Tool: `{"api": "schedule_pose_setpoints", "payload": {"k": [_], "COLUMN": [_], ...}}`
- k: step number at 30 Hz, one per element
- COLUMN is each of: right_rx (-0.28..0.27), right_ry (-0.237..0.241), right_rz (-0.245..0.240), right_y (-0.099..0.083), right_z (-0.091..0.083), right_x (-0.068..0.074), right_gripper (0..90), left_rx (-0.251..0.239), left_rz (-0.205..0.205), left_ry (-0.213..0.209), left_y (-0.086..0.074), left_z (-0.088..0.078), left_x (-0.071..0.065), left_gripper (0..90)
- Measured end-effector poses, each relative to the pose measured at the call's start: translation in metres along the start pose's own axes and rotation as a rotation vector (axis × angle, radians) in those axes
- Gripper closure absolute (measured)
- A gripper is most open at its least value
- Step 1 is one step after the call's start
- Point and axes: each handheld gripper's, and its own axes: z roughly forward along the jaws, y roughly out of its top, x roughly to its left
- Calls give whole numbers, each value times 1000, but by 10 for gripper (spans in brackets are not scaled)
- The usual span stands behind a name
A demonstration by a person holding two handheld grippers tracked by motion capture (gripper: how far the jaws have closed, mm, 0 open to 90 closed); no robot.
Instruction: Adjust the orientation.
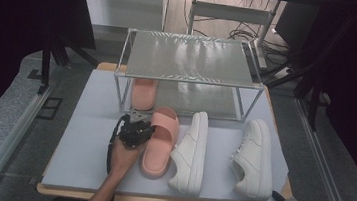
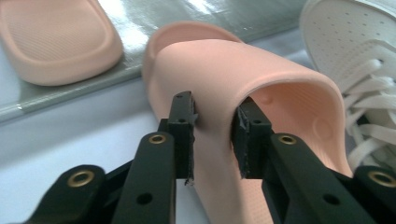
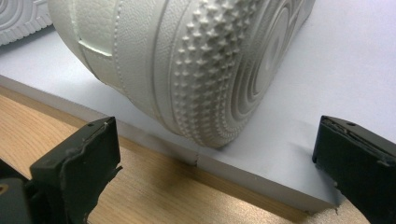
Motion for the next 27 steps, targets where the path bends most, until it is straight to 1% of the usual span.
{"api": "schedule_pose_setpoints", "payload": {"k": [2, 6, 14, 21, 27], "right_rx": [0, -1, -1, 0, -3], "right_ry": [0, 1, 1, 1, 3], "right_rz": [0, 1, 0, 0, 3], "right_y": [0, 0, 0, 0, 0], "right_z": [0, 0, 0, 0, 0], "right_x": [0, 0, 0, 0, 0], "right_gripper": [6, 6, 6, 6, 6], "left_rx": [0, 0, -19, -39, -50], "left_rz": [-8, -12, -14, -15, -16], "left_ry": [7, 15, 25, 37, 52], "left_y": [1, 3, 8, 21, 36], "left_z": [0, 1, -5, -7, -1], "left_x": [1, 4, 6, 6, 5], "left_gripper": [740, 778, 795, 794, 792]}}
